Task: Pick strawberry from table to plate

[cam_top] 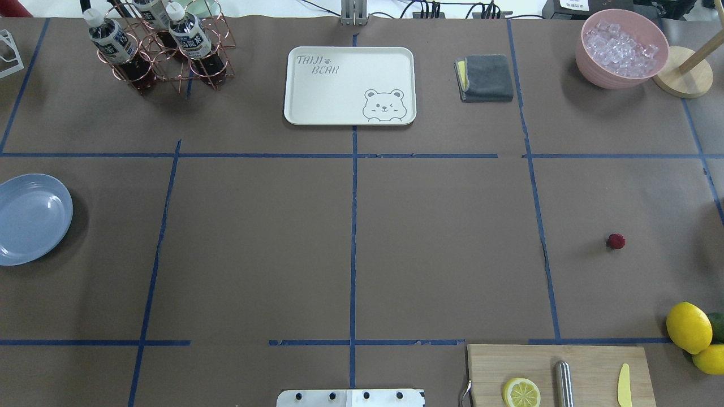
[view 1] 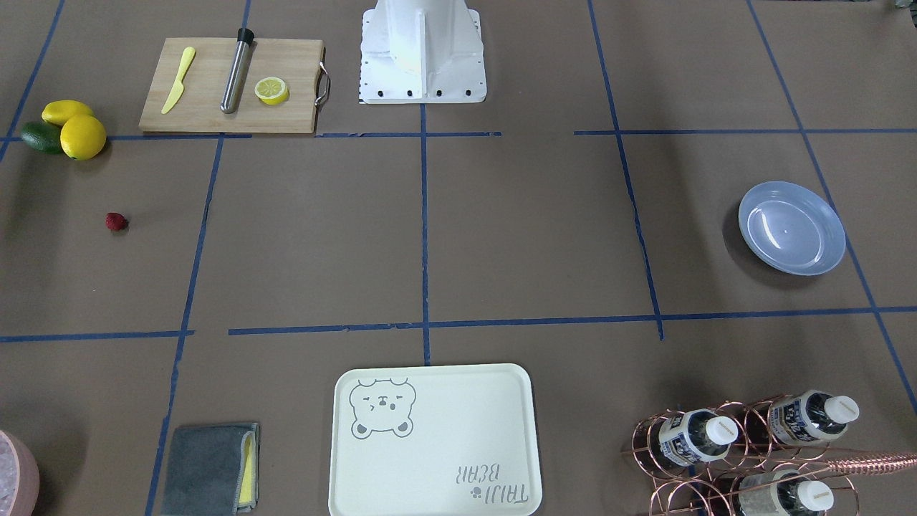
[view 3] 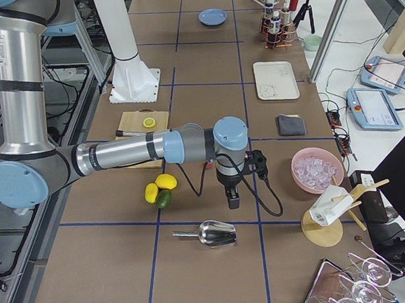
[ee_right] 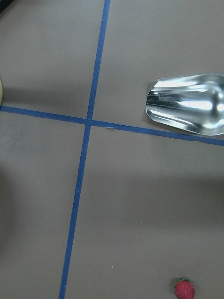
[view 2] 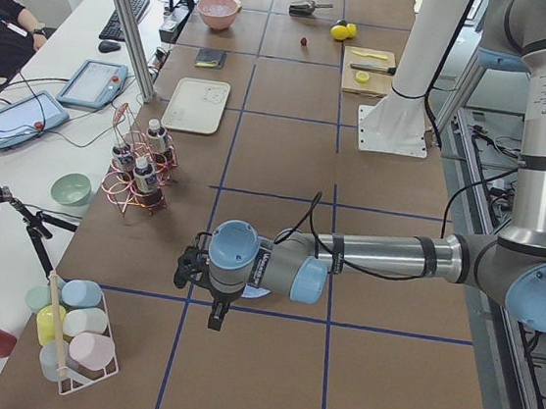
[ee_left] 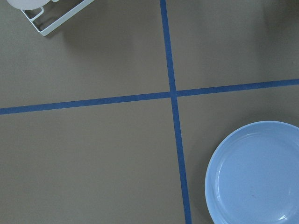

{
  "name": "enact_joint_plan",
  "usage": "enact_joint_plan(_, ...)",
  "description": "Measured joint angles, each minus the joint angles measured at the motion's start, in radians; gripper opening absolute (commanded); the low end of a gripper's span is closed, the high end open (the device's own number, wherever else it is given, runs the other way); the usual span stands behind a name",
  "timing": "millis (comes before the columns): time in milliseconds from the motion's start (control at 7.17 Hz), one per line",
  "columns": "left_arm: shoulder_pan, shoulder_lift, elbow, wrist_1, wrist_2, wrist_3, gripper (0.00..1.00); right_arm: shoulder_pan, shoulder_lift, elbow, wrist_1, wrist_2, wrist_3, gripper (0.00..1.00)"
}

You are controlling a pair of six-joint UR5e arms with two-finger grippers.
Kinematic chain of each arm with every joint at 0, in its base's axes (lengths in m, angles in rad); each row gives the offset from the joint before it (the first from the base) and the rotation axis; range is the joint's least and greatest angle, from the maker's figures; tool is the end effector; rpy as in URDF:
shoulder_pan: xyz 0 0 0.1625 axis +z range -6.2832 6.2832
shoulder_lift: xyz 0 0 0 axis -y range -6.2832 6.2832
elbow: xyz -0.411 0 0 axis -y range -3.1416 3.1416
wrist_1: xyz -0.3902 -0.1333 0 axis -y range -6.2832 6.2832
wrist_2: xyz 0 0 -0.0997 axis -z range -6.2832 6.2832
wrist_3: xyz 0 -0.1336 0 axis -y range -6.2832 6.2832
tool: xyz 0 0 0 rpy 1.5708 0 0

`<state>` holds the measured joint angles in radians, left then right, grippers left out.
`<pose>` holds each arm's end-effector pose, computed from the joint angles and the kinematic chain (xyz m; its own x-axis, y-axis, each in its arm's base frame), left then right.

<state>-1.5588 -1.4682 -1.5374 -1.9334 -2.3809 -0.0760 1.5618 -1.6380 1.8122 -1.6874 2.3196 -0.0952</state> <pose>-0.0310 -0.4628 0.6916 0.6863 0.0965 -0.7209 0.0405 0.9845 0.1704 0.0382 -0.4622 0.5969 0.7280 -0.1405 0.6711 0.0785 0.9894 0.1219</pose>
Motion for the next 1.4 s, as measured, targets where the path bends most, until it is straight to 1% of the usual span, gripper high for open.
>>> enact_joint_plan(419, 0.149, 0.066, 0.034, -0.294, 0.008, -0.311, 1.0, 0.0, 0.0, 0.007, 0.0, 0.001, 0.006, 1.0)
enact_joint_plan(698, 0.226, 0.082, 0.073, -0.44, 0.063, -0.449, 1.0, 0.0, 0.001, 0.012, 0.0, 0.002, 0.007, 1.0)
enact_joint_plan(977, 0.29, 0.082, 0.117, -0.546, 0.114, -0.532, 1.0, 0.0, 0.001, 0.014, 0.0, 0.002, 0.008, 1.0)
enact_joint_plan(1395, 0.37, 0.071, 0.148, -0.626, 0.152, -0.625, 1.0, 0.0, 0.001, 0.016, 0.0, 0.003, 0.008, 1.0)
